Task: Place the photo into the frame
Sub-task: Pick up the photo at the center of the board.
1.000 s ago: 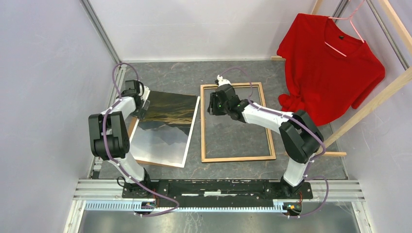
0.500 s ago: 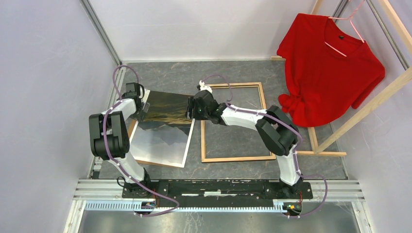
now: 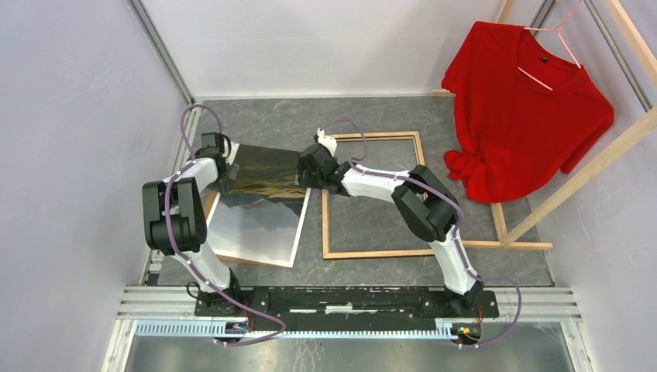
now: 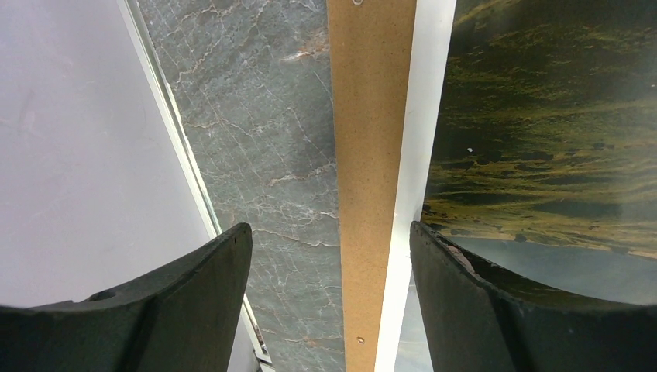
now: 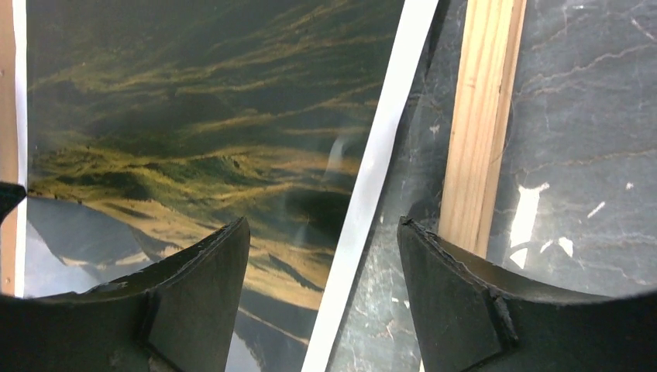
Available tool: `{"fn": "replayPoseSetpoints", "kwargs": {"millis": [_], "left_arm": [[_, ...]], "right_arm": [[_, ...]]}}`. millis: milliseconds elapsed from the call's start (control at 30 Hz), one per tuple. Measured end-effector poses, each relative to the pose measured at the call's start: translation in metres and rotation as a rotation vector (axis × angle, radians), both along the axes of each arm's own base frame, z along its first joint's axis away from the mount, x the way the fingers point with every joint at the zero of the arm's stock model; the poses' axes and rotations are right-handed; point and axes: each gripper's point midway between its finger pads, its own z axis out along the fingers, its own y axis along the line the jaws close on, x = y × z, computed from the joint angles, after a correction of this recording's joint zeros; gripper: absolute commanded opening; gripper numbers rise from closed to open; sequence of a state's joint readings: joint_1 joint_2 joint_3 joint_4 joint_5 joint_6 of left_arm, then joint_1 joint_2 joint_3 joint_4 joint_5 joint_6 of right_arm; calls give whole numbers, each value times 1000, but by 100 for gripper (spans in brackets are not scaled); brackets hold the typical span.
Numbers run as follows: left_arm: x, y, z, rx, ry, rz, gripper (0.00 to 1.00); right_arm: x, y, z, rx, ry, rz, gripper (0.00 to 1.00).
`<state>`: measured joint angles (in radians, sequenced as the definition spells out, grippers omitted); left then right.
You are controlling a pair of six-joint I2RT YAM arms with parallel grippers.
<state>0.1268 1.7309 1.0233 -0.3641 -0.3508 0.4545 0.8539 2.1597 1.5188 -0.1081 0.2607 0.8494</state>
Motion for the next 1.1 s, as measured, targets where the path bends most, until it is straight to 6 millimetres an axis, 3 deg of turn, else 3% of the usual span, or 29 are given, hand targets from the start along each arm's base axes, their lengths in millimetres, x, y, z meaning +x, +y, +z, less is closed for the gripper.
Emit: {"fn": "replayPoseSetpoints", "kwargs": {"millis": [500, 833, 1100], "left_arm": [[0, 0, -1, 0, -3, 0, 80], [0, 1, 0, 4, -3, 1, 79], [1, 3, -1, 17, 1, 0, 79]], "right_arm": [[38, -1, -5, 14, -22, -76, 73], [47, 10, -6, 79, -20, -69, 56], [47, 7, -9, 217, -23, -83, 42]]}}
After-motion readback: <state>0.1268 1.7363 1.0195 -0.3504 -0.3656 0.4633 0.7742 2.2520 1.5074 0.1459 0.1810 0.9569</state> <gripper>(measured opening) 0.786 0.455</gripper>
